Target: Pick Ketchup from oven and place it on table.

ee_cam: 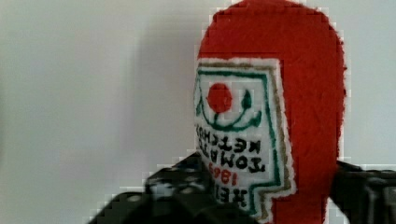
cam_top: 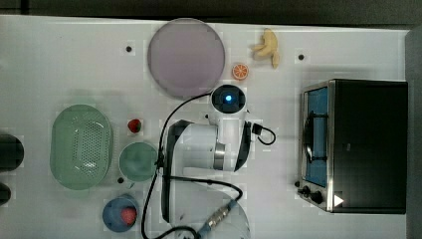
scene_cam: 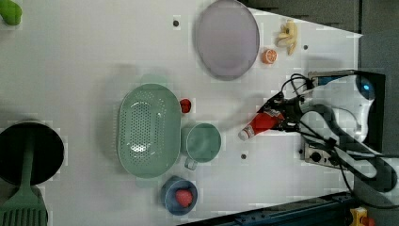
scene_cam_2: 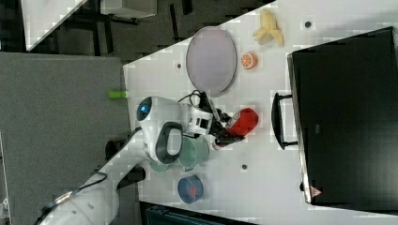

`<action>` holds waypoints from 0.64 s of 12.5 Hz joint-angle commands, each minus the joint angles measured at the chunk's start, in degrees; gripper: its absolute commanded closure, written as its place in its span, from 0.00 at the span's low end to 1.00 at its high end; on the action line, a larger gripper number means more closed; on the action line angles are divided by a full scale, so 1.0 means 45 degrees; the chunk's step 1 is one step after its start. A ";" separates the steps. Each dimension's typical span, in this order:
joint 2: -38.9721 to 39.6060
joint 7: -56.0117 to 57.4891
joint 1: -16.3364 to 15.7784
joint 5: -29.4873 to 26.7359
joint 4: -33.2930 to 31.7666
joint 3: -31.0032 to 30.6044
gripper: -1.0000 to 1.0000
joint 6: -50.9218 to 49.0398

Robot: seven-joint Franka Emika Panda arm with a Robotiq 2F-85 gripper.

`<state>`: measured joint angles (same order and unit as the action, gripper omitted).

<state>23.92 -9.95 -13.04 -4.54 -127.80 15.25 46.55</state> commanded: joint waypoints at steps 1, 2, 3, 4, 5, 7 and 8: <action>-0.0352 -0.0484 -0.0295 0.0027 -0.0031 0.0061 0.03 0.0698; -0.0466 -0.0488 -0.0294 0.0028 -0.0005 0.0068 0.00 0.0696; -0.0703 -0.0487 -0.0293 0.0029 0.0020 0.0077 0.00 0.0644; -0.1074 -0.0488 -0.0294 0.0029 0.0102 0.0106 0.00 0.0600; -0.1583 -0.0488 -0.0294 0.0029 0.0276 0.0162 0.00 0.0463; -0.2808 -0.0489 -0.0292 0.0039 0.1031 0.0228 0.00 -0.0394; -0.3403 -0.0488 -0.0293 0.0054 0.1610 0.0217 0.00 -0.1189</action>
<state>12.88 -10.10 -14.55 -3.36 -126.23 14.97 42.27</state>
